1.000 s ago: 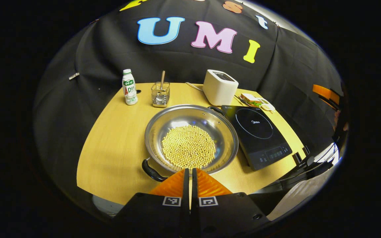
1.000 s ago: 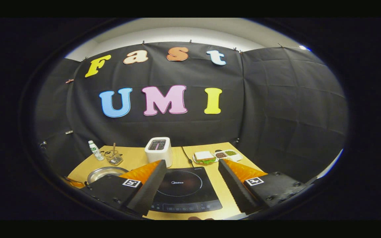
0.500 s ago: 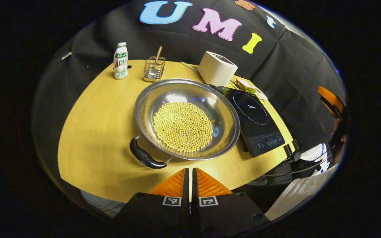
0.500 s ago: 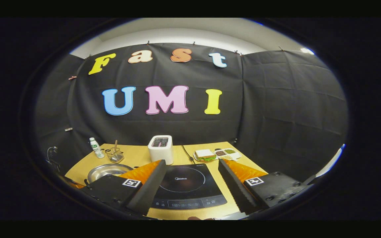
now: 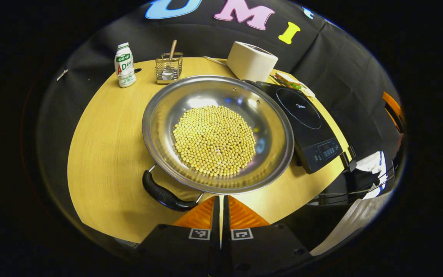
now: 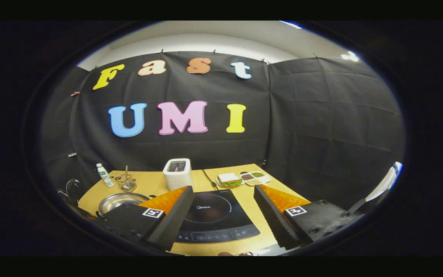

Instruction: First push the handle of the pot to place it horizontally, then grasp the pot with both hands and set it on the induction cooktop.

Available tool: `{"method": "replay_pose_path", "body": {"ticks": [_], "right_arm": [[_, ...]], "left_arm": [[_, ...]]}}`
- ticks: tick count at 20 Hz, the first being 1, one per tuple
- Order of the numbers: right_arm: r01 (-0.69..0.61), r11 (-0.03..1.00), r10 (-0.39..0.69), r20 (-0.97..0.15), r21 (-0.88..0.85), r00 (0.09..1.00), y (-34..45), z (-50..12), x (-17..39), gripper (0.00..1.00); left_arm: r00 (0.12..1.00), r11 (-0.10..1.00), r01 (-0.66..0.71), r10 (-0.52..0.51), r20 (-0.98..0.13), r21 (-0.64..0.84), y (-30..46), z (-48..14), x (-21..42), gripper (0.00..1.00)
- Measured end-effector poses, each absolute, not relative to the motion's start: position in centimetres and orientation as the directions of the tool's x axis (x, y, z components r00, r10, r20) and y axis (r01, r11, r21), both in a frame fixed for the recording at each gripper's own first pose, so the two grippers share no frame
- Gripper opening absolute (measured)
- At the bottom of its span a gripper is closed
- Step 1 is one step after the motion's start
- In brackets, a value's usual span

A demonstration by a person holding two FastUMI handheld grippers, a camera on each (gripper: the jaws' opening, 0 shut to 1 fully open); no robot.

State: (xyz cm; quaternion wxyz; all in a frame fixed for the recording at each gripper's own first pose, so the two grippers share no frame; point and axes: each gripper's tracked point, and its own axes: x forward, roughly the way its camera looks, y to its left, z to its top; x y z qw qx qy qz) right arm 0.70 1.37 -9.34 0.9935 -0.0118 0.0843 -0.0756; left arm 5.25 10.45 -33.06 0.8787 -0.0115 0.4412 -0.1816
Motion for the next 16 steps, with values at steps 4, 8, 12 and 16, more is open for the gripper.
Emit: {"method": "replay_pose_path", "body": {"ticks": [4,8,12,16], "right_arm": [[0.144,0.989,-0.148,-0.206,-0.034,0.967,1.9,-11.0,0.3,0.99],[0.125,0.991,-0.131,-0.210,-0.043,0.969,2.5,-11.2,0.7,0.98],[0.115,0.992,-0.122,-0.223,-0.041,0.967,2.9,-11.6,1.2,0.98],[0.110,0.993,-0.119,-0.233,-0.052,0.965,3.2,-11.9,1.3,0.99]], "left_arm": [[0.520,0.936,0.316,-0.309,-0.796,-0.157,10.9,-33.5,5.7,0.05],[0.518,0.943,0.310,-0.274,-0.810,-0.121,11.9,-33.6,6.2,0.05],[0.514,0.950,0.288,-0.261,-0.817,-0.122,12.8,-33.8,6.7,0.05],[0.514,0.957,0.273,-0.229,-0.827,-0.095,14.2,-34.0,7.4,0.05]]}}
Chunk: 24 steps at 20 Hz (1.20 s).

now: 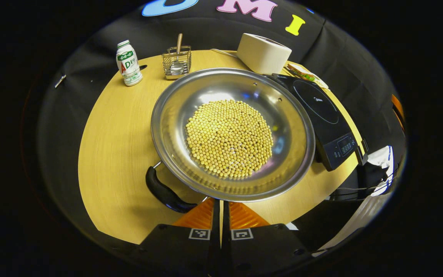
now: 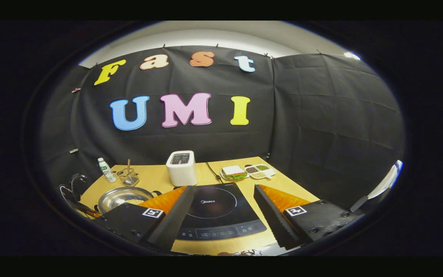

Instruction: First push the handle of the pot to place it horizontally, then grasp the pot with both hands and set it on the induction cooktop.

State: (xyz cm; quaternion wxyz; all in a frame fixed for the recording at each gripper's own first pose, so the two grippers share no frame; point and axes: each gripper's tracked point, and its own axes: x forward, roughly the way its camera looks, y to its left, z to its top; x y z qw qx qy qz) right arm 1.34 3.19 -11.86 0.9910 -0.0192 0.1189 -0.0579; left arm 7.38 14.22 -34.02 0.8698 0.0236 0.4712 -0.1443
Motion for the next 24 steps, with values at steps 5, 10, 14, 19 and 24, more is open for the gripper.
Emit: {"method": "replay_pose_path", "body": {"ticks": [5,10,14,19,24], "right_arm": [[0.105,0.992,-0.118,-0.243,-0.068,0.963,3.4,-12.2,1.0,0.98],[0.106,0.993,-0.118,-0.266,-0.059,0.957,3.8,-12.8,0.8,1.00],[0.108,0.993,-0.118,-0.287,-0.050,0.951,3.9,-13.4,0.6,0.99],[0.111,0.992,-0.124,-0.280,-0.061,0.952,4.0,-13.3,0.7,0.98],[0.112,0.991,-0.129,-0.284,-0.076,0.950,4.2,-13.5,0.7,0.99]], "left_arm": [[0.518,0.969,0.234,-0.195,-0.833,-0.081,16.2,-34.0,8.3,0.05],[0.532,0.984,0.137,-0.170,-0.829,-0.113,18.1,-33.7,9.7,0.05],[0.542,0.986,0.072,-0.168,-0.824,-0.153,19.0,-33.5,10.5,0.07],[0.555,0.984,0.008,-0.154,-0.817,-0.180,20.2,-33.2,11.8,0.05],[0.566,0.983,-0.027,-0.136,-0.813,-0.183,21.4,-33.0,13.5,0.05]]}}
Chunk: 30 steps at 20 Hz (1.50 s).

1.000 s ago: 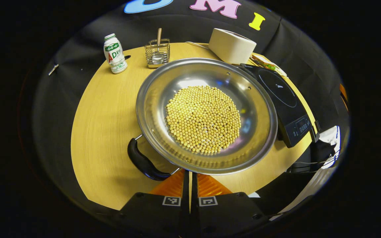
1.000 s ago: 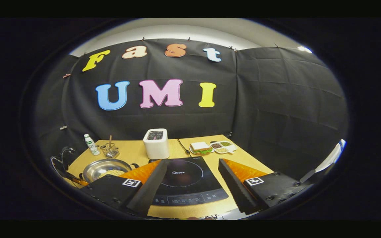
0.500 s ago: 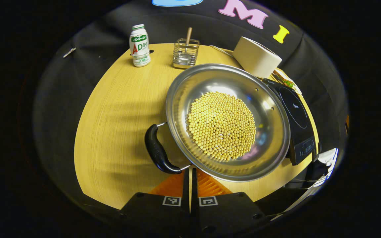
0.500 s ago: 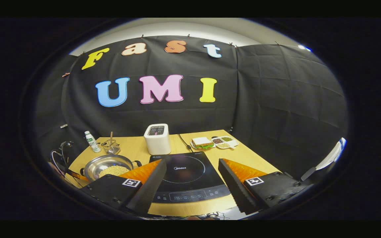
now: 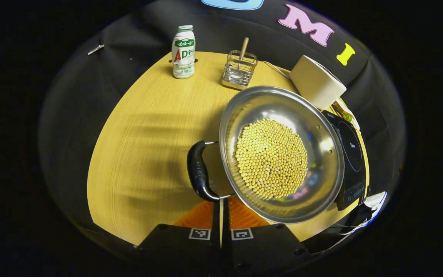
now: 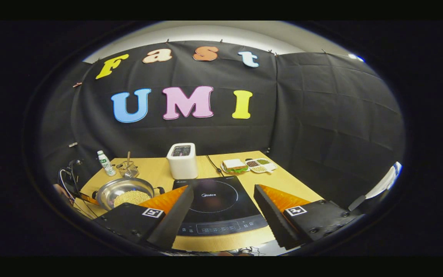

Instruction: First push the handle of the pot to place it horizontally, then grasp the pot with both hands and set it on the induction cooktop.

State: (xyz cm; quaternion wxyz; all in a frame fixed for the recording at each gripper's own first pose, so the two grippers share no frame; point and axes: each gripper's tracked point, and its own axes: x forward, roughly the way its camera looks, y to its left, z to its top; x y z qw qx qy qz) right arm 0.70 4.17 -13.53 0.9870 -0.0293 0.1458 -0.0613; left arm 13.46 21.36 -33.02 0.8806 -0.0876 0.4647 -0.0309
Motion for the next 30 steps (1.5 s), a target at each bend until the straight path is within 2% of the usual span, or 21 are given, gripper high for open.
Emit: {"method": "replay_pose_path", "body": {"ticks": [17,24,25,27,28,30], "right_arm": [[0.115,0.988,-0.145,-0.341,-0.107,0.929,4.9,-14.9,0.9,0.98],[0.075,0.994,-0.097,-0.345,-0.078,0.934,6.7,-15.5,2.4,0.99],[0.056,0.996,-0.076,-0.344,-0.068,0.936,7.3,-15.6,2.7,0.99],[0.021,0.998,-0.043,-0.356,-0.066,0.934,8.4,-16.3,3.4,0.99],[0.005,0.998,-0.027,-0.365,-0.060,0.931,8.9,-16.9,3.9,0.99],[-0.020,0.999,0.004,-0.384,-0.040,0.923,10.3,-17.8,4.6,0.99]], "left_arm": [[0.586,0.990,-0.029,-0.096,-0.804,-0.140,24.6,-32.6,17.9,0.05],[0.660,0.996,-0.003,-0.063,-0.749,-0.087,25.6,-28.9,15.9,0.08],[0.681,0.998,0.006,-0.054,-0.731,-0.068,25.8,-28.0,15.9,0.16],[0.735,0.999,0.037,-0.047,-0.676,-0.029,25.9,-25.7,16.1,0.41],[0.769,0.999,0.050,-0.043,-0.637,-0.007,25.8,-24.6,16.3,0.48],[0.821,0.997,0.072,-0.041,-0.570,0.032,25.4,-23.3,16.6,0.81]]}}
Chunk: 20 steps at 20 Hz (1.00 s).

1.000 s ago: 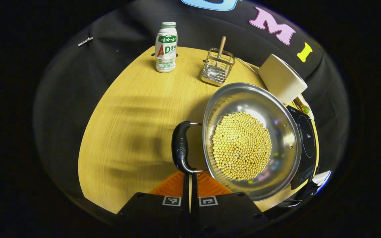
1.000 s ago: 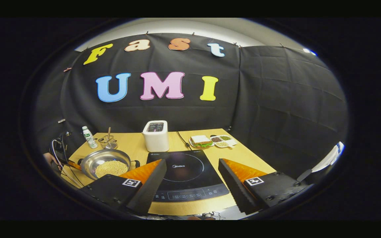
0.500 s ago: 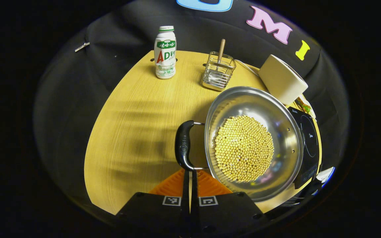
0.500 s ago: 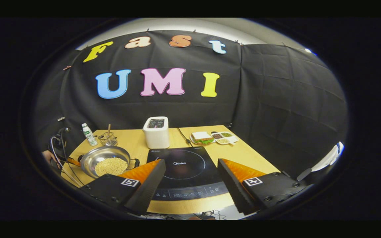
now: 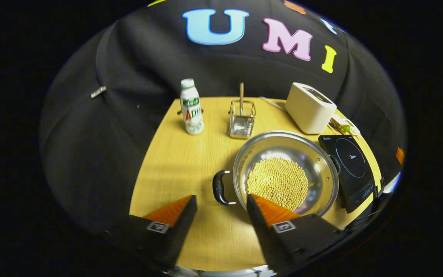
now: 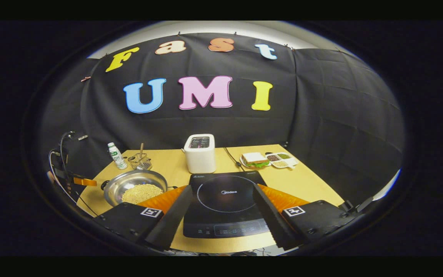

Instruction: First push the handle of the pot to place it horizontally, then grasp the pot with both hands and set it on the induction cooktop.

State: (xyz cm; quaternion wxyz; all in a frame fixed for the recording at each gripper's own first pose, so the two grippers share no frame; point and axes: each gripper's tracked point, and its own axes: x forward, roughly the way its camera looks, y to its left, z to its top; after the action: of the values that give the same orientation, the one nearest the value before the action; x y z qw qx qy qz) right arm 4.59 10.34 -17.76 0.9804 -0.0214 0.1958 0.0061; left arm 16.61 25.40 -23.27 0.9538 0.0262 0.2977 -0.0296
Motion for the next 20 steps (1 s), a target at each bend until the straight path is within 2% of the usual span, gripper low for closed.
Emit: {"method": "replay_pose_path", "body": {"ticks": [1,8,11,12,13,20], "right_arm": [[-0.037,0.999,0.022,-0.396,-0.030,0.918,11.2,-18.2,5.1,0.99],[-0.143,0.988,0.149,-0.506,0.050,0.849,17.9,-22.5,8.7,0.99],[-0.174,0.984,0.171,-0.530,0.044,0.830,19.7,-24.2,10.2,0.99],[-0.182,0.982,0.181,-0.535,0.051,0.825,20.4,-24.7,10.7,0.94],[-0.190,0.980,0.190,-0.540,0.056,0.820,21.0,-25.2,11.3,0.99],[-0.230,0.970,0.227,-0.624,0.077,0.748,23.0,-30.5,13.5,0.99]], "left_arm": [[0.831,0.996,0.079,-0.049,-0.554,0.030,25.0,-22.2,16.2,0.98],[0.846,0.999,0.049,-0.044,-0.531,-0.004,25.7,-22.7,16.9,0.97],[0.845,0.999,0.052,-0.050,-0.533,-0.011,26.0,-23.3,17.9,0.97],[0.843,0.998,0.053,-0.054,-0.536,-0.016,26.0,-23.6,18.3,0.98],[0.843,0.998,0.057,-0.061,-0.534,-0.024,25.9,-23.7,18.6,0.98],[0.833,0.995,0.062,-0.091,-0.545,-0.072,25.4,-25.5,20.8,0.97]]}}
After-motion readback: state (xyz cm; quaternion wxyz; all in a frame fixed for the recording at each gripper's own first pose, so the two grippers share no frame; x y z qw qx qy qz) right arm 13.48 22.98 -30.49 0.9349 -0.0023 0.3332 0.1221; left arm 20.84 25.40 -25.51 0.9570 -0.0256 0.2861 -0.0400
